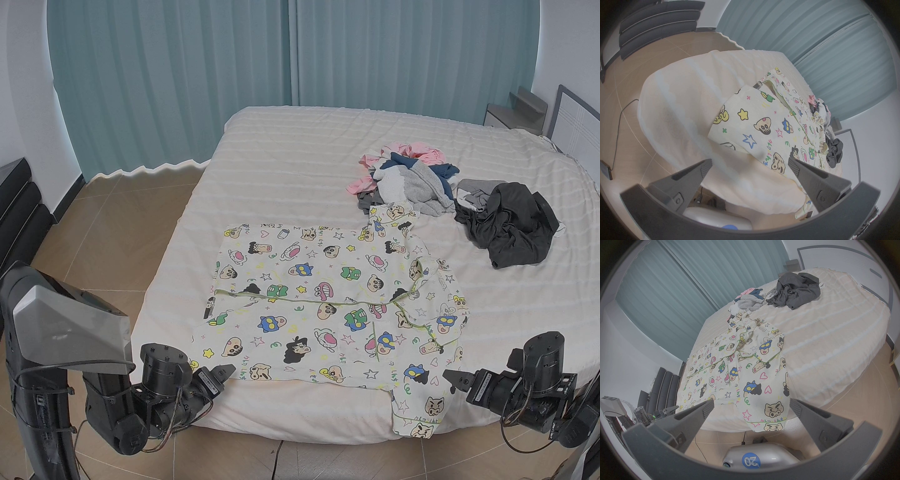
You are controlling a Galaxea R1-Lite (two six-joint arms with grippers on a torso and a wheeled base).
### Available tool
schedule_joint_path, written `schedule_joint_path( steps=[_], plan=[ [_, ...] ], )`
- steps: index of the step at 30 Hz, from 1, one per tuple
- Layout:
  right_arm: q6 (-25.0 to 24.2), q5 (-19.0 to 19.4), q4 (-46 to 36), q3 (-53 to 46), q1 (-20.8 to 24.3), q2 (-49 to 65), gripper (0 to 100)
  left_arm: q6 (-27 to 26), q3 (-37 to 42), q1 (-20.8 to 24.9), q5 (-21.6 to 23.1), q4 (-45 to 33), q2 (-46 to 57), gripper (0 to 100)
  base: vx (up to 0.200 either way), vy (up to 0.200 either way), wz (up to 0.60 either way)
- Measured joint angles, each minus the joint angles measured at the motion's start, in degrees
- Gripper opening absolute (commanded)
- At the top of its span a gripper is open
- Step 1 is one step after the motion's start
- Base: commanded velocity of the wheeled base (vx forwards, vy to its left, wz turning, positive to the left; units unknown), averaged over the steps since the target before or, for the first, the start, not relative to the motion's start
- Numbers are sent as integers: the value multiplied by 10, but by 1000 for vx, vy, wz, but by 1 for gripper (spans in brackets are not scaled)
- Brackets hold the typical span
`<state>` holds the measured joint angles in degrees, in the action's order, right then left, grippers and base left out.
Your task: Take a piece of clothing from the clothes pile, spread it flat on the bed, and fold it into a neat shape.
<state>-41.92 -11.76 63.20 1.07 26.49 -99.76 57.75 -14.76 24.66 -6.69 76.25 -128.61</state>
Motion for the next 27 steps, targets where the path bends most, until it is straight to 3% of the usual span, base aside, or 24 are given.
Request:
schedule_joint_path(
  steps=[13, 27],
  plan=[
    [-23, 1, 1, -1, 1, 0, 100, 4, -50, -25, -29, 3, -43, 100, 0, 0, 0],
    [-25, 0, 1, -1, 0, 2, 100, 4, -33, -23, -28, 3, -5, 100, 0, 0, 0]
  ],
)
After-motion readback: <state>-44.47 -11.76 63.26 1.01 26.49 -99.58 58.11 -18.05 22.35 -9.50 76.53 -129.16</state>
